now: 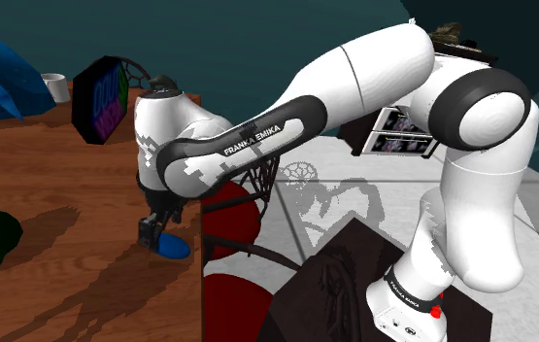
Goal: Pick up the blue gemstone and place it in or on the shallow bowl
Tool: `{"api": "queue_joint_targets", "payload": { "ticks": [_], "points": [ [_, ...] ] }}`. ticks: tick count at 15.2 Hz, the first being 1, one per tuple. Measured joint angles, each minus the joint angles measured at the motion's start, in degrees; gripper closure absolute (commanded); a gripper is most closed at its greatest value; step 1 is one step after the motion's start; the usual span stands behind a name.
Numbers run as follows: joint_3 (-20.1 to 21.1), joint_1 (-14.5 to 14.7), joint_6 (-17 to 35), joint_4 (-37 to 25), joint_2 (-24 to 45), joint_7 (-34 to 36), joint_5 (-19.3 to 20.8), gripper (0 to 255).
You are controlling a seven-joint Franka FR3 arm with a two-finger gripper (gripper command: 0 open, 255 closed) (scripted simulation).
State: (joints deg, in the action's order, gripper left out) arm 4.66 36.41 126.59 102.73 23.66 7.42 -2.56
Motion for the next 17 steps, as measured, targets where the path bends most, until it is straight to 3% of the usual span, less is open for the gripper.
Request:
{"api": "queue_joint_targets", "payload": {
  "ticks": [11,12,17],
  "points": [
    [-0.29,0.62,2.98,0.64,2.42,0.91,0.87,0],
    [-0.29,0.62,2.99,0.64,2.42,0.91,0.88,255],
    [-0.29,0.62,2.98,0.64,2.42,0.91,0.88,255]
  ]
}}
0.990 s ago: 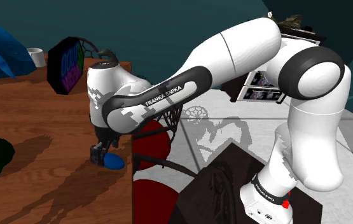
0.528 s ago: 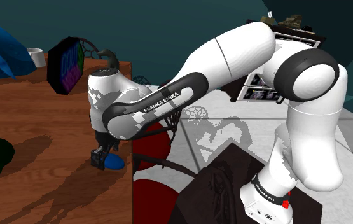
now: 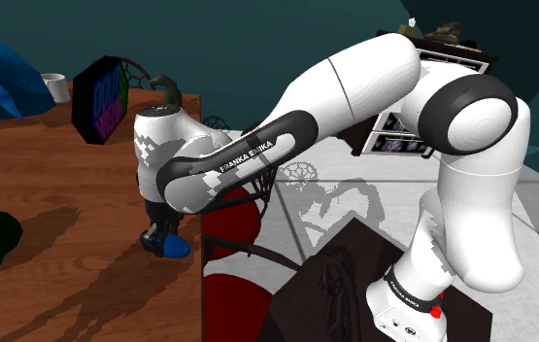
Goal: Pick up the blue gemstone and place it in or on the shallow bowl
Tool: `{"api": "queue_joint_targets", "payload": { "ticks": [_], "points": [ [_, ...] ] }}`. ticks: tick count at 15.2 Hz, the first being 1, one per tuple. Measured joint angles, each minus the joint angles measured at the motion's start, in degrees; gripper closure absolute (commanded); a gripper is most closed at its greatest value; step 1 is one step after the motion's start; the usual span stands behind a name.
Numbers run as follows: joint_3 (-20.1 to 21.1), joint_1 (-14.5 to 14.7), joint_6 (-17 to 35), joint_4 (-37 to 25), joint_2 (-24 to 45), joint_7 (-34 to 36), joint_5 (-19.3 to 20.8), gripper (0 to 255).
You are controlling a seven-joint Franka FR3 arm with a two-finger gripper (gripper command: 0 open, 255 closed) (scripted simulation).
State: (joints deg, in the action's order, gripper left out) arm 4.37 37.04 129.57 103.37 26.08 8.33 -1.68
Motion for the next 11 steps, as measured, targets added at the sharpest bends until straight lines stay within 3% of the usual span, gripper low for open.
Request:
{"api": "queue_joint_targets", "payload": {
  "ticks": [11],
  "points": [
    [0.06,-0.05,-3.10,-1.09,-2.03,0.08,-0.08,255]
  ]
}}
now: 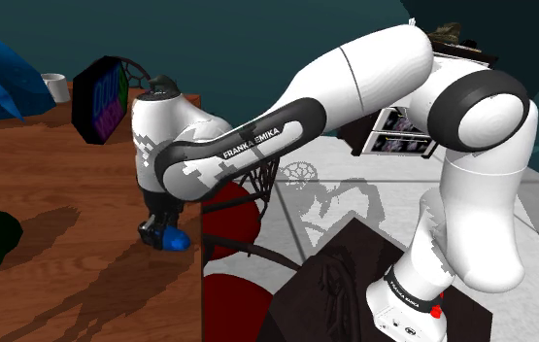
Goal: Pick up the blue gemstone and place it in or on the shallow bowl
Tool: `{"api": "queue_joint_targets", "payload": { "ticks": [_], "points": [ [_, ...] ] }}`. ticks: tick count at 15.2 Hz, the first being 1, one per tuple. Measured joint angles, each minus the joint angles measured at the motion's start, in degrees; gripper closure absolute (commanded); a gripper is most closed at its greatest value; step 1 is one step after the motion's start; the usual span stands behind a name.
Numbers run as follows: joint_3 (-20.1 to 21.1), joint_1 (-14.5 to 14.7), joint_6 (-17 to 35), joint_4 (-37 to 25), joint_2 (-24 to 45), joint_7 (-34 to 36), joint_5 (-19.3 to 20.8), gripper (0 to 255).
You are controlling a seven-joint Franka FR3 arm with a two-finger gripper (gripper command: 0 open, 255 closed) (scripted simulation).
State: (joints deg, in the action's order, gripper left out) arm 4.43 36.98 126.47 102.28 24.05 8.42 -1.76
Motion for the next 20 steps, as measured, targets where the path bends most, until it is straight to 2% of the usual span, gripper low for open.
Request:
{"api": "queue_joint_targets", "payload": {
  "ticks": [20],
  "points": [
    [0.14,-0.12,-13.16,-7.36,-5.82,0.46,-0.18,255]
  ]
}}
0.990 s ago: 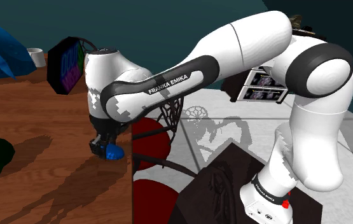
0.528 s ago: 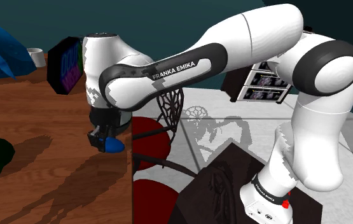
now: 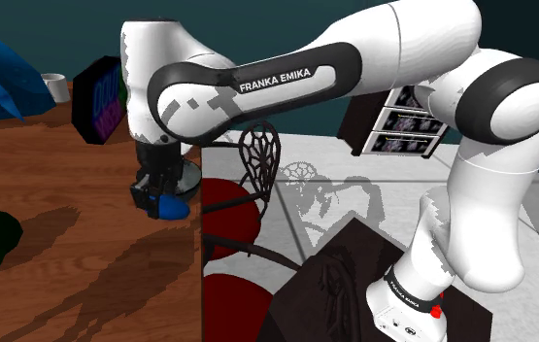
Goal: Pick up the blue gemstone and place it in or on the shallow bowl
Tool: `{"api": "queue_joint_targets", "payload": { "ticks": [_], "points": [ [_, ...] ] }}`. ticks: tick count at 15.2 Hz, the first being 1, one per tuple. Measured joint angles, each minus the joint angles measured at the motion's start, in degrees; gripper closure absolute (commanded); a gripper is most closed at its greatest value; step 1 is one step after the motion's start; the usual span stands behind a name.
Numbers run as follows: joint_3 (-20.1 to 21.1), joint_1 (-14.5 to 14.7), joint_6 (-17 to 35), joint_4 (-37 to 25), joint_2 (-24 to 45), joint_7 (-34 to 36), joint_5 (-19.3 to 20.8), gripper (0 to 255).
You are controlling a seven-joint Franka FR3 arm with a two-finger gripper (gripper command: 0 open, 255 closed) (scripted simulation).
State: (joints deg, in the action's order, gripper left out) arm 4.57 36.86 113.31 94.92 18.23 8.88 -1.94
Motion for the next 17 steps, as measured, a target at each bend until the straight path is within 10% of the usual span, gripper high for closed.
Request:
{"api": "queue_joint_targets", "payload": {
  "ticks": [17],
  "points": [
    [-2.99,-6.43,-11.68,-19.44,8.27,-9.06,-0.64,255]
  ]
}}
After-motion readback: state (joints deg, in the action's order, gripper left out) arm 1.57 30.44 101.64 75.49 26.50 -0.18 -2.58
